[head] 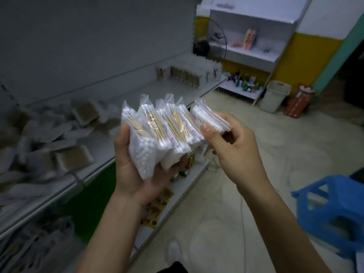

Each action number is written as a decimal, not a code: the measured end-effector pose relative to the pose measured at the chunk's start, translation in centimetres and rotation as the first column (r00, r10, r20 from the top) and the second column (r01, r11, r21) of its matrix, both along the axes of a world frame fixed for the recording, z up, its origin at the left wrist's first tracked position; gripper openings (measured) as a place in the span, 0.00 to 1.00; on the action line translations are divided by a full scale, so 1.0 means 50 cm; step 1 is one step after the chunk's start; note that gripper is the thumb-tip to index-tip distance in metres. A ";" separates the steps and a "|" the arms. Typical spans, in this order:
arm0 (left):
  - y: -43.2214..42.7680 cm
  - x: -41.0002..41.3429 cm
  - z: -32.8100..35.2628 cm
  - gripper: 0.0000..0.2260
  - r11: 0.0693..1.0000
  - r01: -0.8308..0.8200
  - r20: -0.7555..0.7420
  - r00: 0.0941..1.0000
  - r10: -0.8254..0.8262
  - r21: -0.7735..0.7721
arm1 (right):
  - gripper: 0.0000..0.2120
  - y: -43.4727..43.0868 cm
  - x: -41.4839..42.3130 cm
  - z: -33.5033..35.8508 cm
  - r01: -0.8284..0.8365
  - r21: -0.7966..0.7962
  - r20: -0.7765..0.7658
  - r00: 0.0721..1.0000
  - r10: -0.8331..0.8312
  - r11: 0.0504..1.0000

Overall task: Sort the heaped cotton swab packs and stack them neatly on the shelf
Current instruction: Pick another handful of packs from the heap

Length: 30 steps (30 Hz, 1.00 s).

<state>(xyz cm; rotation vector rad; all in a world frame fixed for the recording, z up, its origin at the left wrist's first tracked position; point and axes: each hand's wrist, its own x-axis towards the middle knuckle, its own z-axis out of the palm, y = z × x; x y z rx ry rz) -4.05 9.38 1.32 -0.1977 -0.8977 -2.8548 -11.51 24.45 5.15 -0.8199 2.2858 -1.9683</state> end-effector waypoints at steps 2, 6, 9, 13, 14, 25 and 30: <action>-0.031 -0.098 0.002 0.36 0.999 -0.020 0.034 0.999 0.019 0.039 | 0.10 -0.021 -0.091 0.003 0.037 0.038 -0.068 0.997 -0.035 0.999; -0.081 -0.281 0.011 0.33 0.983 -0.141 0.185 0.976 0.118 0.117 | 0.10 -0.038 -0.263 -0.001 0.158 0.120 -0.146 0.979 -0.140 0.980; -0.116 -0.358 -0.008 0.31 0.950 -0.240 0.295 0.939 0.175 0.199 | 0.09 -0.053 -0.364 -0.020 0.180 0.192 -0.137 0.978 -0.155 0.965; -0.183 -0.441 -0.035 0.23 0.909 -0.405 0.374 0.862 0.343 0.098 | 0.08 -0.107 -0.497 -0.034 0.097 0.299 -0.135 0.989 -0.058 0.949; -0.195 -0.466 -0.042 0.20 0.889 -0.458 0.399 0.816 0.419 0.005 | 0.09 -0.128 -0.538 -0.034 0.066 0.335 -0.145 0.989 -0.018 0.940; -0.237 -0.813 -0.166 0.37 0.120 -0.652 0.051 0.124 0.991 -0.749 | 0.11 -0.382 -0.995 -0.011 -0.175 0.673 -0.337 0.792 0.509 0.719; -0.246 -0.876 -0.255 0.36 -0.052 -0.464 -0.112 0.103 0.988 -0.884 | 0.12 -0.480 -1.126 -0.033 -0.215 0.742 -0.398 0.621 0.675 0.635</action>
